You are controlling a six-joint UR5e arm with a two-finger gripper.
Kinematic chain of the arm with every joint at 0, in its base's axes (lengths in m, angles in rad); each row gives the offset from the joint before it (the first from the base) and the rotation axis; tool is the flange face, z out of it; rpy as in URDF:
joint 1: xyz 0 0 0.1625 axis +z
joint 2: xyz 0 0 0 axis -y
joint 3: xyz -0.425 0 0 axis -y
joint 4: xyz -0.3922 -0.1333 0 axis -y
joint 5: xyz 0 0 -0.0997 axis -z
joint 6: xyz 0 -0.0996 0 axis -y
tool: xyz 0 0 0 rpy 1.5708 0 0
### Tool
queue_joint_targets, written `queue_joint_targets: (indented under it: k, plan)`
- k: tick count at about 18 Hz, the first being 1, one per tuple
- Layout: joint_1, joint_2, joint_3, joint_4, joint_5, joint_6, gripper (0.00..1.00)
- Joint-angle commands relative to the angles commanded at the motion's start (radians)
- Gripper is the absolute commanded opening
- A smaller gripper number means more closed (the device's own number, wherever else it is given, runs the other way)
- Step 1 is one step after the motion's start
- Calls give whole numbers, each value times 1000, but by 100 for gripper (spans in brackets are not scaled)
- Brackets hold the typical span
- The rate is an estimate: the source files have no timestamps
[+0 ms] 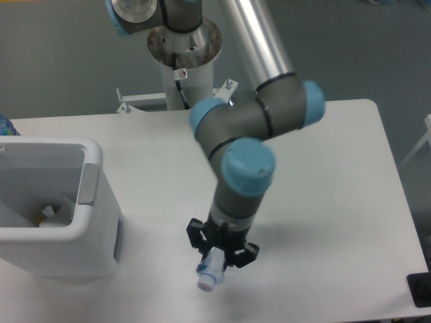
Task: Place the trash in the trash can
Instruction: 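Lift the bottle and carry it over the trash bin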
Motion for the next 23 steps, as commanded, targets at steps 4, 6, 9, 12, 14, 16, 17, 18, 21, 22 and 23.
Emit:
queue_joint_targets:
  k: [4, 6, 9, 12, 14, 16, 17, 18, 21, 22, 23]
  plan:
    - [15, 92, 23, 2, -181, -55, 11]
    - [18, 129, 47, 3, -249, -101, 11]
    - [14, 173, 87, 12, -356, -161, 11]
    - [-4, 215, 88, 20, -448, -222, 11]
    - [-64, 227, 88, 20, -484, -250, 12]
    - [-121, 239, 83, 20, -487, -262, 12]
    - [-141, 243, 80, 20, -488, -262, 13]
    - [-159, 241, 77, 20, -488, -262, 14]
    - [-228, 232, 57, 20, -488, -259, 15]
    - [-244, 232, 40, 34, -488, -258, 15]
    - [-250, 232, 19, 63, -487, -256, 15]
